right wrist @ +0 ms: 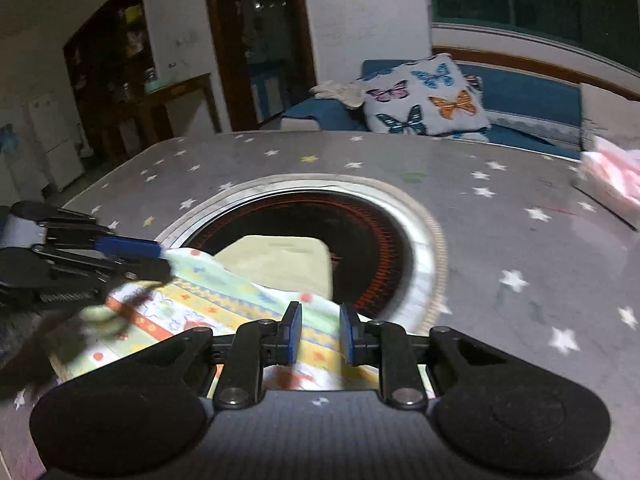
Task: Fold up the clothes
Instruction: 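Lift the hem with both grippers and fold it over toward the collar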
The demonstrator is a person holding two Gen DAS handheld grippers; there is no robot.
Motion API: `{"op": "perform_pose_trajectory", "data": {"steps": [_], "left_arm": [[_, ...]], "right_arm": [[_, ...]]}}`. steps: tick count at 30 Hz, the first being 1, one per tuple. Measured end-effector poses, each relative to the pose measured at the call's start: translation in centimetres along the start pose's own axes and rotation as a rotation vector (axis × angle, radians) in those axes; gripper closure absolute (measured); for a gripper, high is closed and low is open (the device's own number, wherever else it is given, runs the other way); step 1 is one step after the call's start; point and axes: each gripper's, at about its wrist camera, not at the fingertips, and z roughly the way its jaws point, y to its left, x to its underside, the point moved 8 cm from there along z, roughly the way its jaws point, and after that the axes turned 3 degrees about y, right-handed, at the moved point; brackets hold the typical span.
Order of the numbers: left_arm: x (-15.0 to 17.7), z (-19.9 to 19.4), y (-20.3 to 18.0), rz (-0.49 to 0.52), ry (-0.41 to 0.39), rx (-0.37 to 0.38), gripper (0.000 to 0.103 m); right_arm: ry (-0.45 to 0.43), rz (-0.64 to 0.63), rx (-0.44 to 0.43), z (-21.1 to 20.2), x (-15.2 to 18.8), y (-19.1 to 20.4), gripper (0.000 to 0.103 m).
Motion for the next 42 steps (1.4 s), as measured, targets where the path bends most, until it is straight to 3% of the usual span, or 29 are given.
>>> {"op": "perform_pose_trajectory", "data": {"steps": [5, 9, 15, 23, 30, 34, 42], "left_arm": [[0.6, 2.3, 0.6, -0.031, 0.039, -0.003, 0.077], [0.7, 1.5, 1.0, -0.042, 0.018, -0.008, 0.075], [1.2, -1.7, -1.2, 0.001, -0.044, 0.020, 0.075], [4.5, -4.6, -3.2, 0.055, -0.056, 0.006, 0.075], [6.9, -5.8, -2.8, -0.017, -0.059, -0.005, 0.071], [7.3, -6.6, -2.1, -0.070, -0.071, -0.014, 0.065], [8.4, -7.5, -0.5, -0.143, -0.078, -0.037, 0.056]], "right_arm": [[0.048, -0.008, 0.038, 2.8, 0.4, -0.1, 0.086], [0.038, -0.005, 0.046, 1.9, 0.3, -0.3, 0.085], [0.018, -0.084, -0.044, -0.6, 1.1, 3.1, 0.083], [0.023, -0.207, -0.135, -1.9, 3.6, 8.3, 0.083], [0.006, -0.270, -0.162, -3.5, 6.3, 11.1, 0.073], [-0.014, -0.218, -0.155, -4.7, 6.1, 10.0, 0.068], [-0.008, -0.041, -0.059, -6.6, 8.0, 3.8, 0.067]]}}
